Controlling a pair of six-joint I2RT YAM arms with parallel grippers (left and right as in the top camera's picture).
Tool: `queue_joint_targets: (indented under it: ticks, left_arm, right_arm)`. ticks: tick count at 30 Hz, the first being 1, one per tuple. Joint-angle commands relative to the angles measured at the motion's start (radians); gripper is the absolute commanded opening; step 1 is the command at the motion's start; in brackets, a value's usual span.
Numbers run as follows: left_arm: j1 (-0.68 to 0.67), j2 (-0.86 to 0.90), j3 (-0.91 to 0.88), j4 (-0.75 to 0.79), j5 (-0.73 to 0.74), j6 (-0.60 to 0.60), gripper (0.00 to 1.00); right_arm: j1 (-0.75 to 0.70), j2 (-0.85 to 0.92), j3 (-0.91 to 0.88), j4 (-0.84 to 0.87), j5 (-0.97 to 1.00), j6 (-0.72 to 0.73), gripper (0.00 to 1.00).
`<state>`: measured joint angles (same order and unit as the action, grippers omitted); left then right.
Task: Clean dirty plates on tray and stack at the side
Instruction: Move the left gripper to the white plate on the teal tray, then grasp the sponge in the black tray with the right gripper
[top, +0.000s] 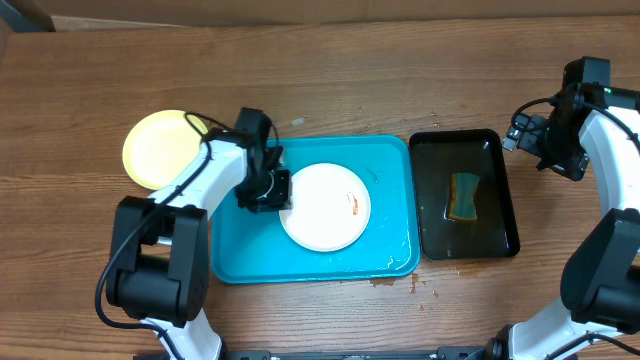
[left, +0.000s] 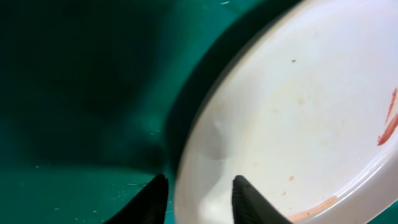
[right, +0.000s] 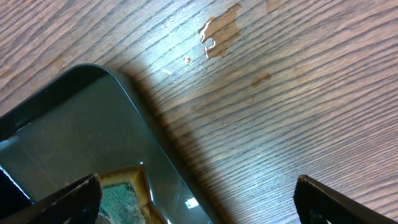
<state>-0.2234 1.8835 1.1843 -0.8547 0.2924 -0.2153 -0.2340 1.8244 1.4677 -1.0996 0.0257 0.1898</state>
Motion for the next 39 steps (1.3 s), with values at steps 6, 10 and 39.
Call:
queue_joint_targets:
  ticks: [6, 10, 39]
  left_arm:
    - [-0.005, 0.013, 0.006, 0.077, -0.041, -0.018, 0.33]
    - [-0.029, 0.013, 0.002, 0.080, -0.073, -0.018, 0.28]
    - [-0.095, 0.013, 0.008, 0.055, -0.251, -0.043, 0.04]
  right_arm:
    - [-0.003, -0.008, 0.012, 0.003, -0.001, 0.003, 1.00]
    - [-0.003, -0.008, 0.012, 0.003, -0.001, 0.003, 1.00]
    - [0.113, -0.008, 0.011, -0.089, -0.199, -0.012, 0.80]
